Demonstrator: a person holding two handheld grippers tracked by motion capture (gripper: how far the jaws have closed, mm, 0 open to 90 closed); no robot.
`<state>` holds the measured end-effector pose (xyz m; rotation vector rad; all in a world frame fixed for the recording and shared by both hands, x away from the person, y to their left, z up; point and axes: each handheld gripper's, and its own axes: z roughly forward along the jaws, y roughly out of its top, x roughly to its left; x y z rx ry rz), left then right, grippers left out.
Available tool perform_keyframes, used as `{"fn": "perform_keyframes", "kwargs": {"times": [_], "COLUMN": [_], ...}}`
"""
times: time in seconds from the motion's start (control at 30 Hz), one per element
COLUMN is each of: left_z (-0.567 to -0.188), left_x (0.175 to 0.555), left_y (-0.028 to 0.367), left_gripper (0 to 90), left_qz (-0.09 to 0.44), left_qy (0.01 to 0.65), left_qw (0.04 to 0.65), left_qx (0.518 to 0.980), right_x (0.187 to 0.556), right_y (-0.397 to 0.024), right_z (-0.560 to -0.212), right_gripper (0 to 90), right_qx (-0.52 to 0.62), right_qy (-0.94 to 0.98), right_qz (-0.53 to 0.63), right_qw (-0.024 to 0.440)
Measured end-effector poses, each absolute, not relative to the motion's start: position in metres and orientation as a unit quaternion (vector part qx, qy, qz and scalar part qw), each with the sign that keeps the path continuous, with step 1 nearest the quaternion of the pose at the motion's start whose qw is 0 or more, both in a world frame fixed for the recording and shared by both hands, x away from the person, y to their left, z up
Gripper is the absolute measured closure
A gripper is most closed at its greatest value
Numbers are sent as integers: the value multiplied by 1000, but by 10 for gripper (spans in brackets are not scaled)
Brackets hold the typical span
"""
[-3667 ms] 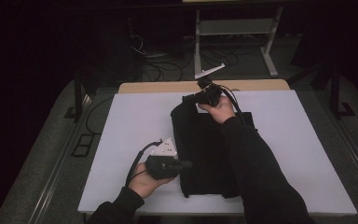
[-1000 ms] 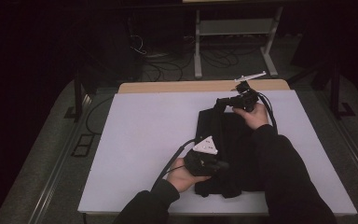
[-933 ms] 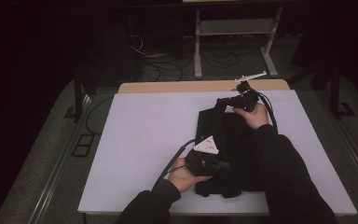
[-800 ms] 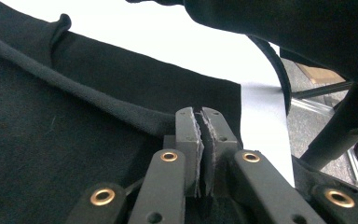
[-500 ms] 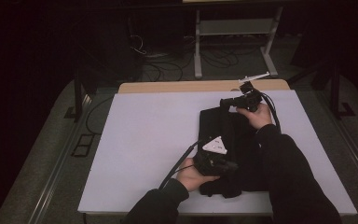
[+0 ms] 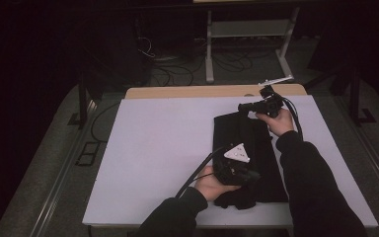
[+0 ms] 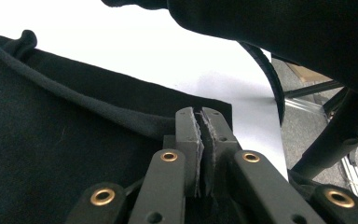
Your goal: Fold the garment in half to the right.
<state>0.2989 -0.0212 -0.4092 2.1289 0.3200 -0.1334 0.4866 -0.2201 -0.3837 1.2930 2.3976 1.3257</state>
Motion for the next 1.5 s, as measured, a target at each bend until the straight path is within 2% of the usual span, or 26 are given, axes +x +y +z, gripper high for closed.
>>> {"fn": "perform_keyframes", "kwargs": {"times": [0.63, 1.5], "left_z": [-411, -418], "left_x": [300, 302], "left_y": [-47, -71], "left_gripper": [845, 845], "left_qz": [-61, -70], "left_qy": [117, 116], "left_qw": [459, 446], "left_qx": [879, 885], "right_x": [485, 484], "right_y": [-242, -273], "right_z": [-395, -426], "right_gripper": [850, 844], "right_qx": [448, 479], "right_qy": [783, 761], "right_qz": [429, 436], "right_qw": [55, 44]}}
